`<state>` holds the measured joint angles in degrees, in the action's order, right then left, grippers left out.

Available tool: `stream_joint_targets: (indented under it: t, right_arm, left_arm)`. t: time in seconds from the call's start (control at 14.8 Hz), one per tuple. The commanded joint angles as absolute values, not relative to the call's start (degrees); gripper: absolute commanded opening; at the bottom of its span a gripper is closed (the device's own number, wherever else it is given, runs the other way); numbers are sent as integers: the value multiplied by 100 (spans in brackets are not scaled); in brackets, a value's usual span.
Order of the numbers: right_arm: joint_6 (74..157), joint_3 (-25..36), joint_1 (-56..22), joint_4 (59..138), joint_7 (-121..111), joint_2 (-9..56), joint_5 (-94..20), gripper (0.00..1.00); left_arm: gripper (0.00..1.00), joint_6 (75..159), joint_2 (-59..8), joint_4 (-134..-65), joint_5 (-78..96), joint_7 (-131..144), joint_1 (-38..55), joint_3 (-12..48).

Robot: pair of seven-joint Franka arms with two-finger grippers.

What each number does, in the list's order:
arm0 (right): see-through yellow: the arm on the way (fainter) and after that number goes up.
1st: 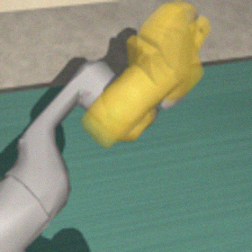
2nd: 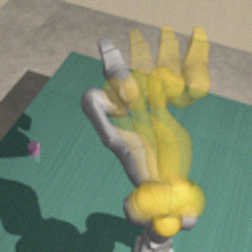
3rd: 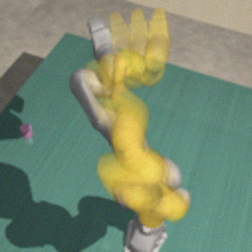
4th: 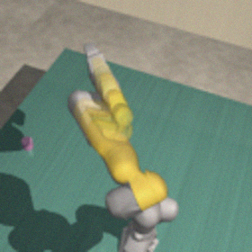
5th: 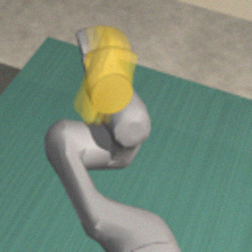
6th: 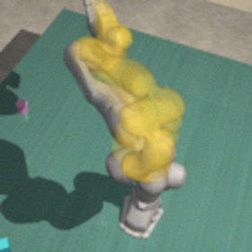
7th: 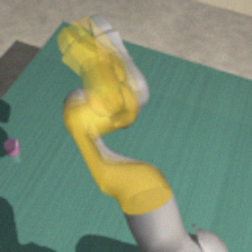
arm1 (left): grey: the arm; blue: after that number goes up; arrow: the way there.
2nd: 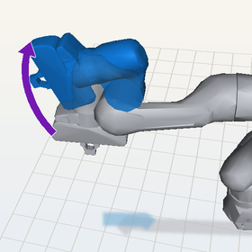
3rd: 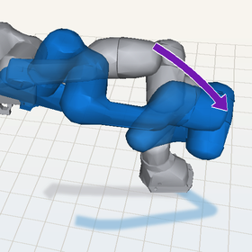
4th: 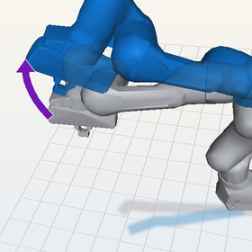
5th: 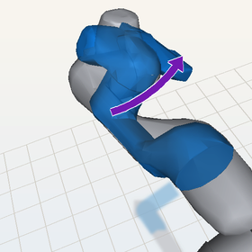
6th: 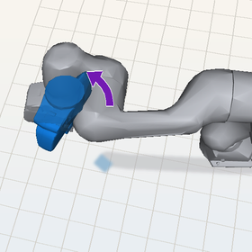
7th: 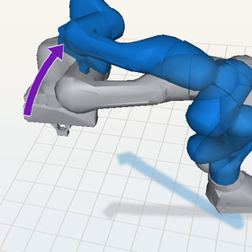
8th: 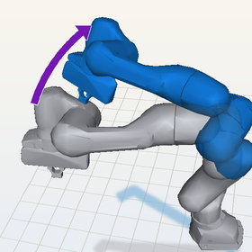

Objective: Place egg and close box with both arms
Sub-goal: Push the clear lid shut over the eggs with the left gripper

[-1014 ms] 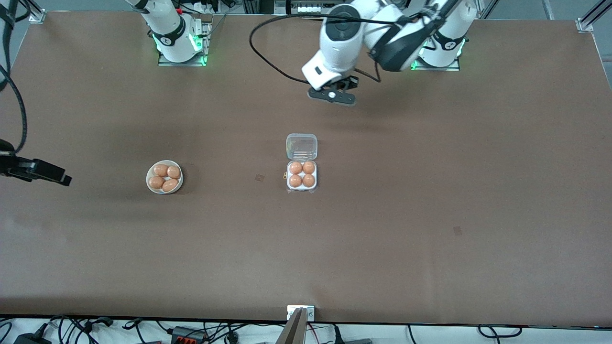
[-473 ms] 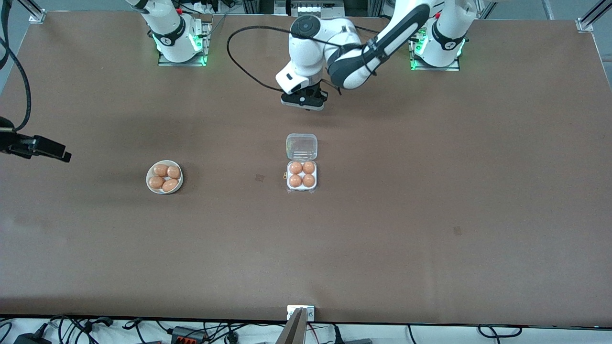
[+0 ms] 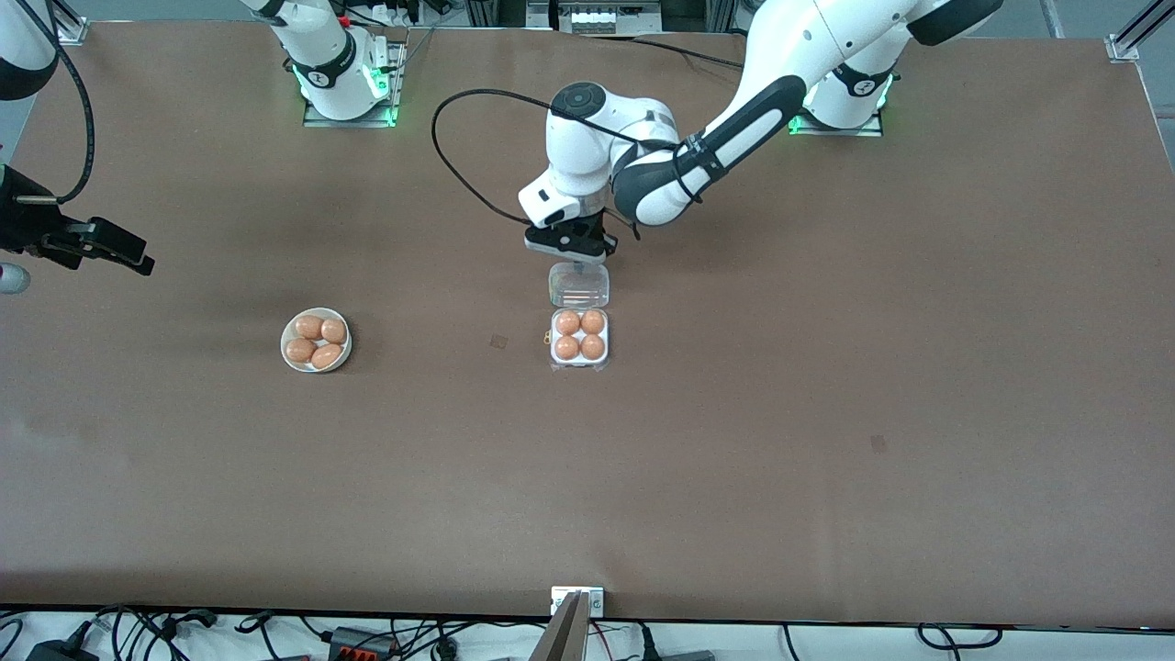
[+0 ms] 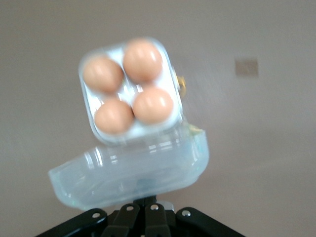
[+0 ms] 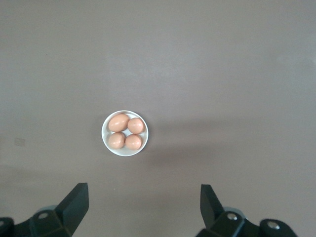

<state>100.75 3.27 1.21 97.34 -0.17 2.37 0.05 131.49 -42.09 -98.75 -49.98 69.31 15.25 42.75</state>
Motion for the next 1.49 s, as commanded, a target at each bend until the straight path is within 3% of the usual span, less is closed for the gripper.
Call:
stream_joint_targets:
  t: [0.0,0.74,0.81,1.08,1.28,1.42]
  right_arm:
    - [10152,246,141,9757,-70,114,176,100]
    - [9923,246,70,9712,-105,141,141,100]
    - [9914,246,70,9712,-97,141,132,100]
    - [9897,229,62,9642,-141,167,149,100]
    - [9897,202,114,9633,-132,158,141,100]
    - [9879,176,176,9633,-141,115,132,100]
  left_arm:
    - [1,13104,-4307,-9361,-5265,6944,1538,4192]
    - [1,12930,-4114,-9430,-5177,6943,1267,4393]
    - [1,12546,-4061,-9413,-5064,6943,1144,4577]
    - [1,9649,-4034,-8879,-4930,6926,966,5615]
    - [1,8055,-4034,-8526,-4966,6568,1300,5678]
    - [1,7456,-4017,-8447,-5010,5622,1327,5678]
